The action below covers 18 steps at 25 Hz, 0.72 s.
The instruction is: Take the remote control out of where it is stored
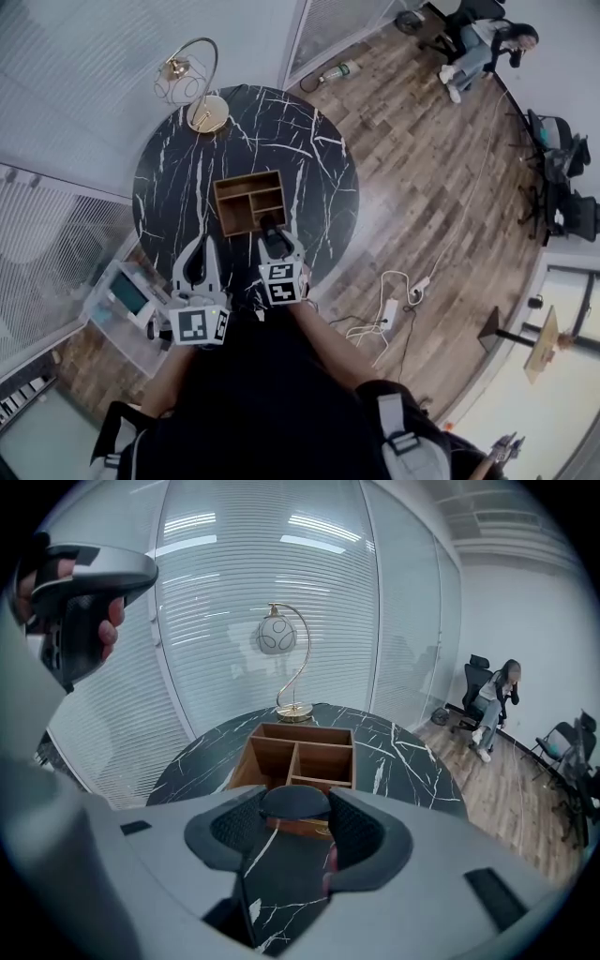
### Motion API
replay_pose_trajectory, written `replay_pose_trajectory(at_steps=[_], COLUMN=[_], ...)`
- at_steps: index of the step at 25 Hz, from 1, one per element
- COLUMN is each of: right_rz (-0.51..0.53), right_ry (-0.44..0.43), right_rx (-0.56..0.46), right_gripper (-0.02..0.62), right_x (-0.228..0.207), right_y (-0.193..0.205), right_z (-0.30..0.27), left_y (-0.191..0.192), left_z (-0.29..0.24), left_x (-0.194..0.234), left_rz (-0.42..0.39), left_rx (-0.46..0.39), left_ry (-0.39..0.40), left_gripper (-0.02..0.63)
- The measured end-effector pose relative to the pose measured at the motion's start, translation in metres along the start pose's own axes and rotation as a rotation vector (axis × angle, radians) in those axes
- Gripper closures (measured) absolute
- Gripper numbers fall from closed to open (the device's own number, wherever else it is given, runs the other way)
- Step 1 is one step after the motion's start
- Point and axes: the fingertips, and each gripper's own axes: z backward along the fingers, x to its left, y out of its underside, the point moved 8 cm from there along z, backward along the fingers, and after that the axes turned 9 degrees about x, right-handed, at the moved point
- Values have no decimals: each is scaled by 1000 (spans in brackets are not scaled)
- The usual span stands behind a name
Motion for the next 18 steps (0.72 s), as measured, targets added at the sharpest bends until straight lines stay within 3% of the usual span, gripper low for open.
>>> replay_pose_trajectory(at_steps=[18], right_rz=[11], right_ry=[15], right_rx=[-55], right_gripper=[390], right_x=[7], right_y=[-4], right_z=[24], left_y=[-15], left_z=[22], left_x=[-5], left_rz=[-24], left_rx=[-65], left_ry=[9], left_gripper=[598])
